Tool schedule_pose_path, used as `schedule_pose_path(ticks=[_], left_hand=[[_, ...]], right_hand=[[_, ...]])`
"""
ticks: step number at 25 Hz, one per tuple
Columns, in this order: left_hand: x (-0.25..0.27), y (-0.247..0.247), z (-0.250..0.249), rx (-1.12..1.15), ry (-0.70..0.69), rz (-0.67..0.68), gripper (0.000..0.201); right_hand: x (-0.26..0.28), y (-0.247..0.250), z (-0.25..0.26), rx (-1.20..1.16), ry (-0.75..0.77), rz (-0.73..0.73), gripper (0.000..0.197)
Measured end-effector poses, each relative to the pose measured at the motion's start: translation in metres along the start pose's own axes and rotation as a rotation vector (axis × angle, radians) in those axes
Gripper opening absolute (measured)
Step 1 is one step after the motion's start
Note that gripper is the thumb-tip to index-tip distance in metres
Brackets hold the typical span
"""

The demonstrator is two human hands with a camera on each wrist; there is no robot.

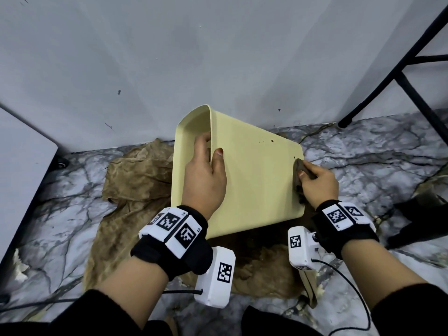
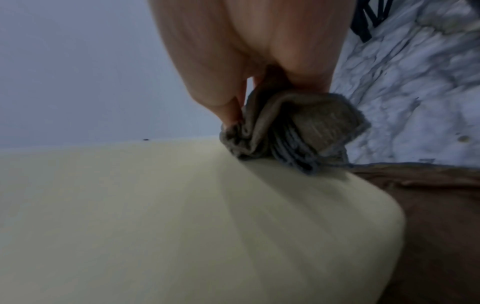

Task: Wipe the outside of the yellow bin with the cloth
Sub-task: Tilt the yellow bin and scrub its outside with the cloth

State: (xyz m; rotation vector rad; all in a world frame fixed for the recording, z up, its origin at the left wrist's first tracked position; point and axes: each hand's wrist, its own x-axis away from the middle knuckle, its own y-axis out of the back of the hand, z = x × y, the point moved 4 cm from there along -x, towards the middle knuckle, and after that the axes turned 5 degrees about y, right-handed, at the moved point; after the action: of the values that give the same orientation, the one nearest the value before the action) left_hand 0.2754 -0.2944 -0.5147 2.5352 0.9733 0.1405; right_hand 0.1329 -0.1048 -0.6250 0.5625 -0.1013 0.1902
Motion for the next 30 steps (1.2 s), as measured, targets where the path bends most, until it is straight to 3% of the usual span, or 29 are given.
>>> schedule_pose_path(ticks=[2,7,9,13,21,27,30], left_hand=[[0.001,-0.002,-0.002,-0.018,-0.012,0.007,0.024],[0.003,-0.008,-0.011,-0.082,-0.078,-0.002,0.024],[0.004,-0.007,-0.012,-0.105,-0.090,-0.013,0.025],[0.000,-0.002,-0.007,-0.106,-0.078,-0.006,0.026],[-0.001,0.001,-0.008,-0.094,-0.018,0.027,0.026],[-0.006,-0.002,-0.016,-0.125,0.013,0.061,0.036],[-0.006,0.001,-0.019,-0.062,0.035,0.012,0.036]], right_hand=[[0.012,-0.005,0.018,-0.014,0.075,0.023,0.034],[0.068,-0.022,0.103,-0.099,0.516,0.006,0.034],[0.079,-0.028,0.127,-0.109,0.615,0.015,0.035],[0.067,-0.034,0.125,-0.124,0.564,0.042,0.034],[0.007,-0.015,0.059,0.070,0.215,0.089,0.034],[0.010,-0.014,0.050,0.073,0.233,0.058,0.034],[0.012,-0.016,0.047,0.078,0.259,0.061,0.034]])
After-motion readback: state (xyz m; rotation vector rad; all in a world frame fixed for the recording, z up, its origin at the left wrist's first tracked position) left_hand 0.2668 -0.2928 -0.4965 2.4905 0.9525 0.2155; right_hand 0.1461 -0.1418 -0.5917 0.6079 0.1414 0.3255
